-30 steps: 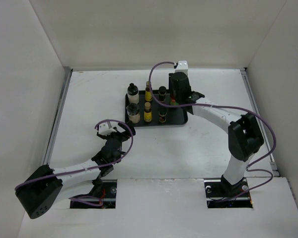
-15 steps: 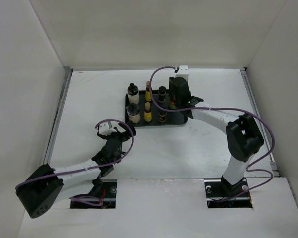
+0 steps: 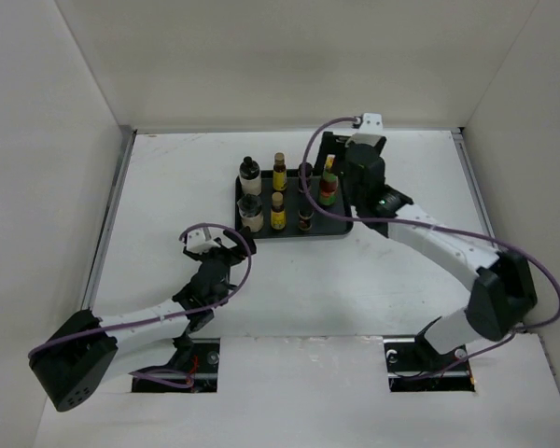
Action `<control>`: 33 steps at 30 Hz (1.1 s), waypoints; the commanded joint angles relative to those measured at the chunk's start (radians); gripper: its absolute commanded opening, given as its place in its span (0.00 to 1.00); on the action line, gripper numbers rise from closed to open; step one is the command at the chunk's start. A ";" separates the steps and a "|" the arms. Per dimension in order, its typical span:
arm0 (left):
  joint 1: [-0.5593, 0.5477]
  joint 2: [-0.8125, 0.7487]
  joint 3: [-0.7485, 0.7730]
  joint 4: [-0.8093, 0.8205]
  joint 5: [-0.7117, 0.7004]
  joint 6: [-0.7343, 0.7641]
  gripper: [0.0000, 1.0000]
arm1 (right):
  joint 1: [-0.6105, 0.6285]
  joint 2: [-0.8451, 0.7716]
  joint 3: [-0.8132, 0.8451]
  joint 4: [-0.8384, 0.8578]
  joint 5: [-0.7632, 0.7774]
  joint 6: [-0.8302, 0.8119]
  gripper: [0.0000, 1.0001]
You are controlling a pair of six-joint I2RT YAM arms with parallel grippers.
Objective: Organize the condiment bottles
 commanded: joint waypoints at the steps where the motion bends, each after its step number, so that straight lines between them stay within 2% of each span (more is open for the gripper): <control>1: -0.006 -0.017 0.057 0.009 0.023 0.016 1.00 | 0.011 -0.172 -0.082 0.094 0.030 0.018 1.00; 5: -0.032 0.000 0.097 -0.010 0.032 0.076 1.00 | 0.002 -0.336 -0.316 0.165 0.140 0.070 1.00; 10: -0.039 -0.055 0.097 -0.019 0.040 0.102 1.00 | -0.065 -0.459 -0.550 0.185 0.150 0.158 1.00; 15: -0.063 -0.199 0.135 -0.212 0.049 0.045 1.00 | -0.130 -0.481 -0.717 0.226 0.141 0.352 1.00; 19: -0.075 -0.258 0.142 -0.376 0.012 -0.039 1.00 | -0.180 -0.430 -0.753 0.262 0.110 0.432 1.00; 22: -0.083 -0.295 0.137 -0.511 -0.051 -0.087 1.00 | -0.205 -0.461 -0.751 0.225 0.046 0.457 1.00; 28: -0.075 -0.382 0.210 -0.741 -0.094 -0.093 1.00 | -0.300 -0.515 -0.783 0.207 -0.023 0.507 1.00; 33: -0.083 -0.341 0.309 -0.850 -0.085 -0.090 1.00 | -0.388 -0.542 -0.811 0.203 -0.164 0.596 1.00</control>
